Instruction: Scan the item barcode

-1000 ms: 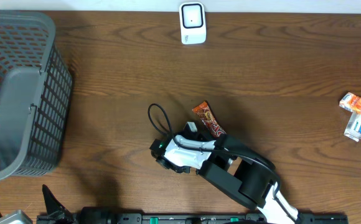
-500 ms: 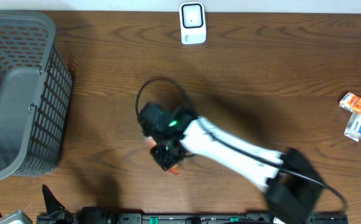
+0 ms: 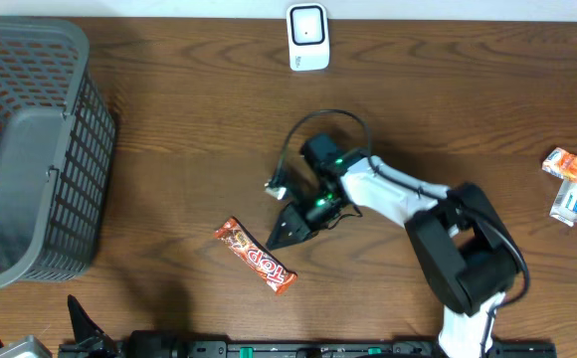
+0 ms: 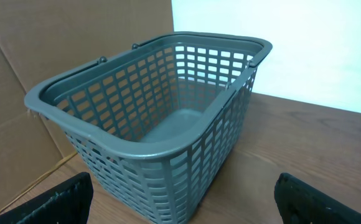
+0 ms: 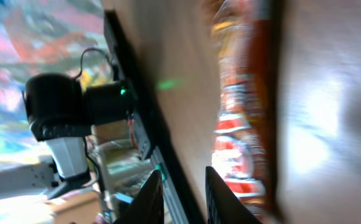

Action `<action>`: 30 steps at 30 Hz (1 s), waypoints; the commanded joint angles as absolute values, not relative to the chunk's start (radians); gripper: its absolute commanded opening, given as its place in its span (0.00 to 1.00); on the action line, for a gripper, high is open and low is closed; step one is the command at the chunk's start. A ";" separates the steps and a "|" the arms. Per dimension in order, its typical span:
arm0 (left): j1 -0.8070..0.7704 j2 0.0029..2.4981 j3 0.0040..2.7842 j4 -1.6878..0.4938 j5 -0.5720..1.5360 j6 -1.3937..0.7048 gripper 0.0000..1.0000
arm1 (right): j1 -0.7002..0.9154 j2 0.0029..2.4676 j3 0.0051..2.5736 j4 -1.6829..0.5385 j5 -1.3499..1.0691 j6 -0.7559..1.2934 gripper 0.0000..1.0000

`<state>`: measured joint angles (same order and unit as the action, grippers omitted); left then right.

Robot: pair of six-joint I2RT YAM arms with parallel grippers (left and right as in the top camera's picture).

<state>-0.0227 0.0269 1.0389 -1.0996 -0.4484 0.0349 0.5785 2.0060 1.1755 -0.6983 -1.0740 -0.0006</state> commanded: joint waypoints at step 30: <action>-0.026 0.020 1.038 -1.099 -0.457 0.051 0.93 | 1.015 1.973 1.428 -0.734 0.090 0.274 0.85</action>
<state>-0.0227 0.0269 1.0389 -1.0996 -0.4480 0.0349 0.9913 1.9438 1.4101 -0.7544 -0.0509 0.2462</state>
